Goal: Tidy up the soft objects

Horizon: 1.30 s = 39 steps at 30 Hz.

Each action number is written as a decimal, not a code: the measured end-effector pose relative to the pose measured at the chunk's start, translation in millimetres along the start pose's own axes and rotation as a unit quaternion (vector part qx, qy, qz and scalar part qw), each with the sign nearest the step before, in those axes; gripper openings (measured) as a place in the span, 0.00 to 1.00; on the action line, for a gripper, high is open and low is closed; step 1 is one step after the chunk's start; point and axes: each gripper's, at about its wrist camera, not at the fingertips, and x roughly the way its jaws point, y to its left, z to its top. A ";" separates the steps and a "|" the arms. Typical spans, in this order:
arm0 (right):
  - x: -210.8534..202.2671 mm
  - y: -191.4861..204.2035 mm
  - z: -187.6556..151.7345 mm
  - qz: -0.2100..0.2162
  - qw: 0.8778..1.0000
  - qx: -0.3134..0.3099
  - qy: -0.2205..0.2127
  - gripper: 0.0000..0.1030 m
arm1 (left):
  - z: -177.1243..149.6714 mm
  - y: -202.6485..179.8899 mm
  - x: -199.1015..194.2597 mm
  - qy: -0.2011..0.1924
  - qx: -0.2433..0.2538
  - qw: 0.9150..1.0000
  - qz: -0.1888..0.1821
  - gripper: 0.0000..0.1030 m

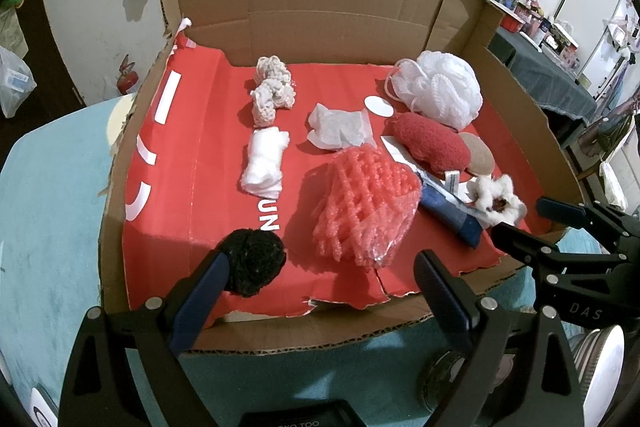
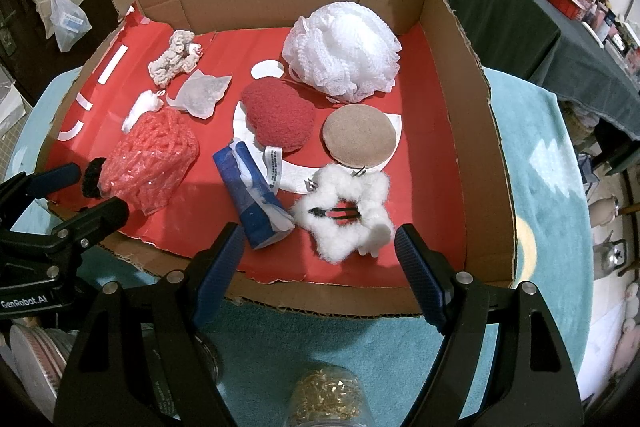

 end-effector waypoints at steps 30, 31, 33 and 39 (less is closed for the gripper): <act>-124.4 -3.7 -32.4 0.005 0.992 0.000 -0.127 0.75 | -49.9 -1.7 -156.0 -0.190 -0.014 0.982 0.003 1.00; -133.7 -1.7 -40.4 0.008 0.991 -0.001 -0.135 0.77 | -61.1 -4.2 -165.3 -0.202 -0.011 0.979 0.000 1.00; -152.3 2.9 -63.9 0.012 0.988 -0.009 -0.156 0.86 | -81.9 -8.9 -178.7 -0.214 -0.003 0.977 -0.006 1.00; -167.7 18.0 -128.3 0.004 0.983 -0.022 -0.184 0.88 | -140.6 -13.4 -190.8 -0.227 -0.028 0.973 -0.043 1.00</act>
